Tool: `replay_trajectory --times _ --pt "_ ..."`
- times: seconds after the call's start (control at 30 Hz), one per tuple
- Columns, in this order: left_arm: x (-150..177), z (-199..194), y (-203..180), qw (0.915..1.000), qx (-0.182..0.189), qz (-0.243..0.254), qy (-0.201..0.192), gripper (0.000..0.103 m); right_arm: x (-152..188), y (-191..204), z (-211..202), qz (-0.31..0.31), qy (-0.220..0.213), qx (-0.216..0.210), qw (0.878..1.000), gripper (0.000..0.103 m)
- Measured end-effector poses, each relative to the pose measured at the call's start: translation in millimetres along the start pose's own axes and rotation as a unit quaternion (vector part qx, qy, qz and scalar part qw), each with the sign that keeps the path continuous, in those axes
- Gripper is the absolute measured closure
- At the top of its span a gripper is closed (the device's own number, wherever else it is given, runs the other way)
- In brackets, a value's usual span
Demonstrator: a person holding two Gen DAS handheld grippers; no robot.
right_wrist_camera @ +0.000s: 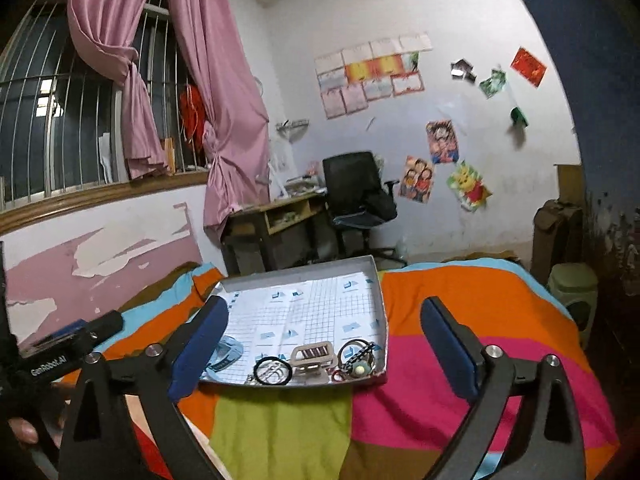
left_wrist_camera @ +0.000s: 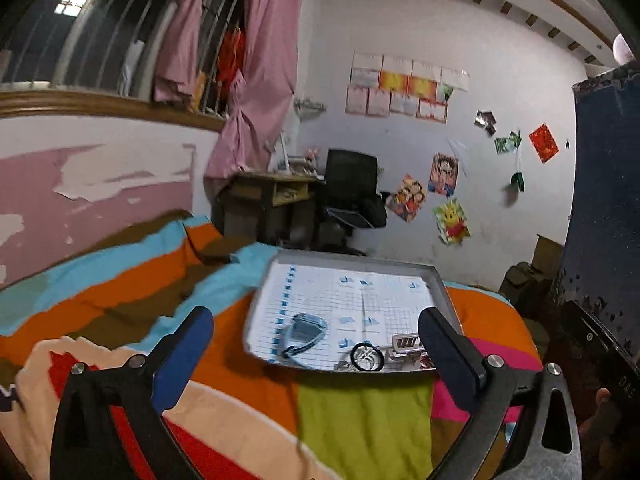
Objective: Organize jewelry
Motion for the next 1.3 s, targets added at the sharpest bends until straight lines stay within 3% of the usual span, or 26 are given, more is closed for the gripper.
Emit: replay_trajectory --times 0.37,0.63,0.93,1.3 --pt "11 -89 44 0.9998 0.0 0.008 -0.02 0.0 -12 29 -109 -0.03 -0.067 0.024 0.997 0.001" --pt "28 -127 65 0.9999 0.0 0.008 -0.013 0.0 -5 58 -165 -0.063 -0.059 0.018 0.996 0.001" --pt "49 -145 71 0.9999 -0.004 0.012 -0.008 0.0 21 66 -188 -0.071 -0.014 0.016 0.997 0.001" --pt "58 -143 72 0.9997 -0.011 0.02 0.0 0.0 29 59 -184 -0.073 0.004 0.033 0.997 0.001"
Point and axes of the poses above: each gripper's, at about its wrist camera, not at the fingertips, and z roughly the way its jaws point, y to its left, x to its underside, the point moved 5 cm from there along z, roughly the way its jaws point, and after that the axes turned 8 degrees about -y, right-handed, at the moved point
